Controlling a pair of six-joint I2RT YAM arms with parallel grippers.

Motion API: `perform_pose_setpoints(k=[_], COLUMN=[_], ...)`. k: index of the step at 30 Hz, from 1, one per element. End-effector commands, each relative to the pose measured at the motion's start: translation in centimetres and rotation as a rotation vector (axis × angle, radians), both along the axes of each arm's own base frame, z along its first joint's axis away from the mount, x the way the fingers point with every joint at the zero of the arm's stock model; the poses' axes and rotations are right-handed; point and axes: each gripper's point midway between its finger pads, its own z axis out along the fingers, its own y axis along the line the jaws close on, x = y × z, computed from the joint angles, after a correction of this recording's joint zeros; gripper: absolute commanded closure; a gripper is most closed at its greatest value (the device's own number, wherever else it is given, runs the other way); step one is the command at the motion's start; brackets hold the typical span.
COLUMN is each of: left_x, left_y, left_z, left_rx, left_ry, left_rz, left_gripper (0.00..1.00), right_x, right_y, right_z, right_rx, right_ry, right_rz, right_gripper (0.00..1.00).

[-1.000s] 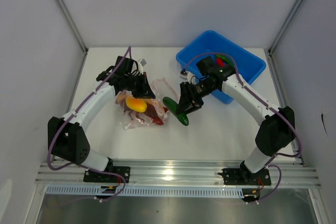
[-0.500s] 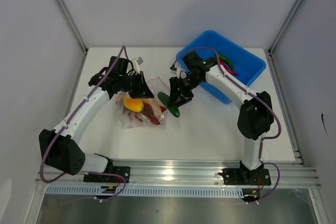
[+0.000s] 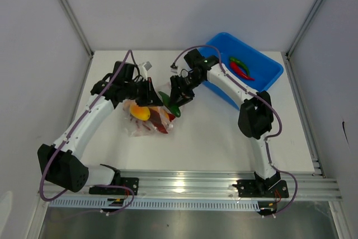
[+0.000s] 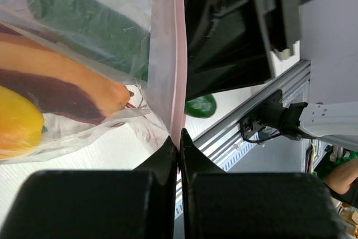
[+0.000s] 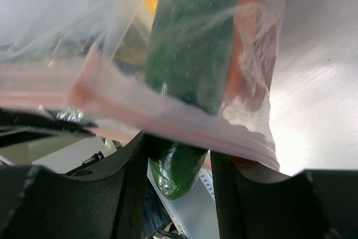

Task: Place the food in the zip-top bag and seal the zipper
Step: Place the fake vegetable in the zipper food storage bag.

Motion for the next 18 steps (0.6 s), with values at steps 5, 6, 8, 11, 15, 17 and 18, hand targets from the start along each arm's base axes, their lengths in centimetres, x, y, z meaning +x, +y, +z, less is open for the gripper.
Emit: perform_pose_setpoints(k=[5,6,8,11,15,17,18], left_x=[-0.5,-0.6,-0.4,-0.2,0.2,0.2,0.3], left_y=[-0.5,-0.5,-0.6,-0.3,-0.4,-0.4,-0.5], left_z=[1.7,1.8,1.6,1.5,1.6,1.5,1.4], left_rx=[-0.041,-0.043,-0.04,-0.019,-0.019,-0.02,-0.023], left_ry=[-0.061,-0.064,-0.06,-0.064,-0.073,-0.069,-0.068], left_rz=[-0.049,-0.051,-0.05,-0.044,-0.044,-0.042,-0.043], left_gripper=[0.99,0.99,0.99,0.99,0.99,1.0,0.99], right_x=[0.6,0.8,1.1,1.8,2.6,3.3,3.6], right_y=[2.3,2.4,2.2,1.2,-0.3,-1.5,-1.8], right_z=[0.2,0.1,0.5,1.3,3.5,5.1,5.8], right_rx=[0.016,0.014,0.008,-0.018,0.014,0.034,0.046], right_ry=[-0.026,-0.035,-0.056,-0.099,-0.15,-0.184,-0.199], right_rz=[0.013,0.008,-0.007,-0.05,-0.116,-0.161,-0.174], right_gripper=[0.35,0.33,0.27,0.08,0.01,0.01,0.01])
